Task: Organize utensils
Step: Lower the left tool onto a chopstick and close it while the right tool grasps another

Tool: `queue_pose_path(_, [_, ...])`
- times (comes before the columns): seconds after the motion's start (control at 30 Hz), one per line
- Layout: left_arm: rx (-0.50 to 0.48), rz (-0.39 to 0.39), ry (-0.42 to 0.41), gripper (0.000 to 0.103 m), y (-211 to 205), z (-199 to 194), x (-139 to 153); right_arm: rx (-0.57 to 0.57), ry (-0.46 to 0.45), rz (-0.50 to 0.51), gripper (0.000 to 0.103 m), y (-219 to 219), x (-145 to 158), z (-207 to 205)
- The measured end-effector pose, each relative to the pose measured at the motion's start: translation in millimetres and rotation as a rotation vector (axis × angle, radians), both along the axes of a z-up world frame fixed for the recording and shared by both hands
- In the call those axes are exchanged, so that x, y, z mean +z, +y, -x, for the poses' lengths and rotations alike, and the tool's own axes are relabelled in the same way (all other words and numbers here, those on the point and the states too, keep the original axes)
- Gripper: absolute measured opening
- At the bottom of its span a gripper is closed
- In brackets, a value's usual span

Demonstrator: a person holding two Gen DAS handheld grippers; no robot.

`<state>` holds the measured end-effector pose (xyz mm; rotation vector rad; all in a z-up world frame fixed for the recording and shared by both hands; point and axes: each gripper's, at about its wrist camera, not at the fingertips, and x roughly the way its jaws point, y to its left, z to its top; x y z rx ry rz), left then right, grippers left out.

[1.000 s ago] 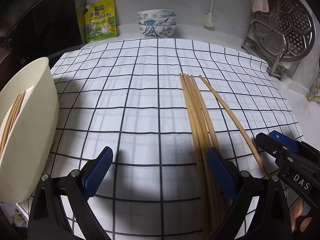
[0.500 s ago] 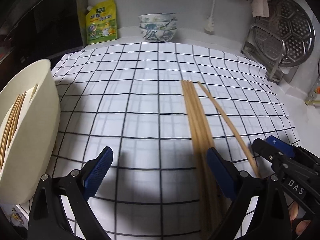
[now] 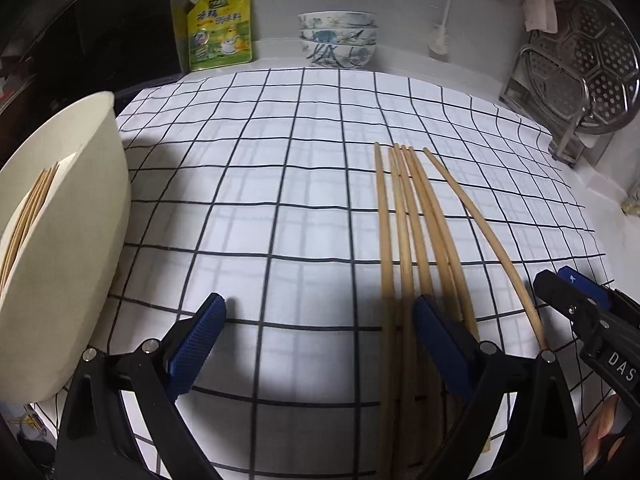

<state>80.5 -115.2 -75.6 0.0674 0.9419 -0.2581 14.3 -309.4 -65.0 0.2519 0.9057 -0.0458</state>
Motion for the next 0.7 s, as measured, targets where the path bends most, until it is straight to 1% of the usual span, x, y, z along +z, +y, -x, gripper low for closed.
queue_pose_path(0.5, [0.058,-0.002,-0.021,0.093,24.6,-2.5,4.9,0.029,0.009,0.019,0.045,6.6,-2.0,-2.4])
queue_pose_path(0.63, [0.060,-0.008,-0.021,0.093,24.4,-5.7,3.9,0.031,0.011,0.022,0.045,7.7,-2.6,-3.0])
queue_pose_path(0.7, [0.056,-0.023,-0.023,0.093,21.6,-6.2,1.5,0.032,0.012,0.027,0.045,8.2,-2.7,-3.1])
